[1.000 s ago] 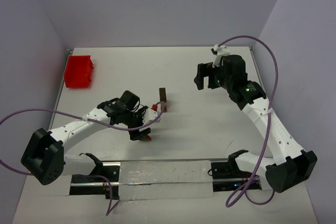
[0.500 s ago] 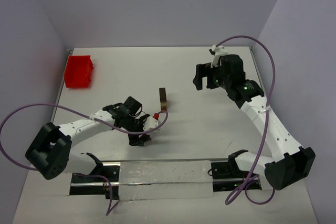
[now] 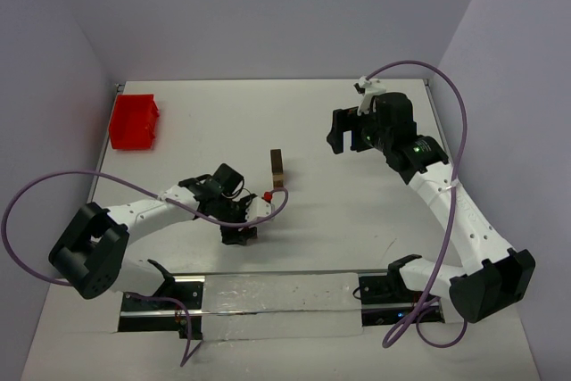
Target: Build the wood block tower
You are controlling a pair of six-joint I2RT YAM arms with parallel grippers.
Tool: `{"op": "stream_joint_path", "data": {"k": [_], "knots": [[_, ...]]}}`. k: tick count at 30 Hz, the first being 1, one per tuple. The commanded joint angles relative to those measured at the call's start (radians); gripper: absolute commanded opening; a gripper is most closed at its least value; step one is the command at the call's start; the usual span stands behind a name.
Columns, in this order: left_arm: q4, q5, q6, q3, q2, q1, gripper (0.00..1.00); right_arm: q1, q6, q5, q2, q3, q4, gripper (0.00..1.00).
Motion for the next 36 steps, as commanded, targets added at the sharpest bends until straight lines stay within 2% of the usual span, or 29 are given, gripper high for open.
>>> {"op": "stream_joint_path", "data": {"k": [1,15,25,28,31,36], "knots": [[0.041,0.031,0.025,0.003,0.004,-0.004,0.69,-0.005,-0.002,-0.007,0.004,0.019,0.022,1.00],[0.065,0.011,0.027,-0.011,0.019,-0.010,0.53,-0.005,0.001,-0.018,0.020,0.030,0.011,1.00],[0.051,-0.031,0.003,-0.002,-0.029,-0.029,0.24,-0.003,0.030,-0.068,0.019,0.026,-0.002,1.00],[0.002,-0.059,-0.024,0.056,-0.091,-0.054,0.16,-0.003,0.056,-0.146,0.012,0.016,-0.009,1.00],[-0.039,-0.115,-0.072,0.113,-0.188,-0.073,0.01,-0.003,0.092,-0.258,0.000,-0.015,-0.002,1.00],[-0.058,-0.196,-0.183,0.178,-0.355,-0.093,0.00,-0.003,0.167,-0.457,-0.023,-0.099,0.048,1.00]]}}
